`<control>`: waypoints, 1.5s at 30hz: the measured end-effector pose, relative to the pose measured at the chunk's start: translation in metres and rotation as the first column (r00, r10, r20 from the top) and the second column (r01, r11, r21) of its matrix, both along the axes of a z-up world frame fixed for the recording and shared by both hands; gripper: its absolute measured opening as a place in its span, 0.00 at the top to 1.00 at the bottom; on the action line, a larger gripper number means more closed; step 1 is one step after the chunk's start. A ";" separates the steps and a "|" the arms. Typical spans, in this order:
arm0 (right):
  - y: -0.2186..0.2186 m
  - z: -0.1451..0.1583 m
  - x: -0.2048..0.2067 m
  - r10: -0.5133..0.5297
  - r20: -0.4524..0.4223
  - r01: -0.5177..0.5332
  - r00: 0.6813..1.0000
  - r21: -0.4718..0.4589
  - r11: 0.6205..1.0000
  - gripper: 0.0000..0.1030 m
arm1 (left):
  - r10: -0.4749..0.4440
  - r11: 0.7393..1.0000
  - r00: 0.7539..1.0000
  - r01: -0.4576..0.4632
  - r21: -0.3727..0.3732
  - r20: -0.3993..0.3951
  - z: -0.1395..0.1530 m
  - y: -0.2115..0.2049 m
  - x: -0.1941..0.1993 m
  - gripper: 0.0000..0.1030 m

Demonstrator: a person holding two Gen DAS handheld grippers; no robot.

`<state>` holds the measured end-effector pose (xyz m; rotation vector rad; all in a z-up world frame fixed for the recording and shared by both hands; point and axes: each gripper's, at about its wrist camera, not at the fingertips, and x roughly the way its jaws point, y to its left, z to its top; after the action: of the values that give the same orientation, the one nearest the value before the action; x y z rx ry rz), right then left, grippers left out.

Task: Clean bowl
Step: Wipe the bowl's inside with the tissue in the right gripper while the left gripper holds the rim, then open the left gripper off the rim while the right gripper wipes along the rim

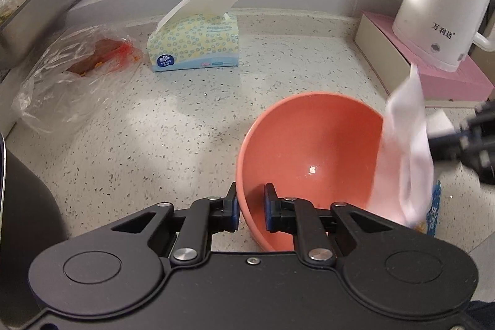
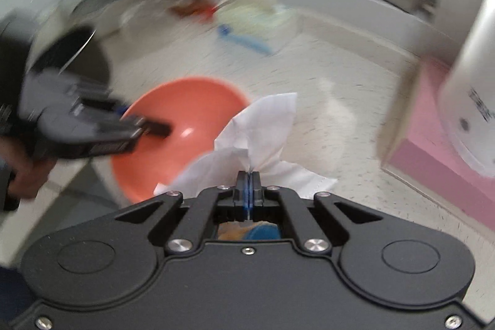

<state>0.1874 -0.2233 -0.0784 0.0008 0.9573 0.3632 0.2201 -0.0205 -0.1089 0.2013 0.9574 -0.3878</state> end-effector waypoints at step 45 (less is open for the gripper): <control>0.002 -0.012 0.044 -0.036 -0.029 0.034 0.999 -0.064 0.997 0.98 | -0.449 0.893 0.852 0.435 0.115 0.270 -0.054 -0.007 -0.012 0.60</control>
<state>0.2314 -0.2215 -0.0906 -0.0348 0.9972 0.3007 0.2080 -0.0276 -0.1627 0.5172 0.6215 -0.7392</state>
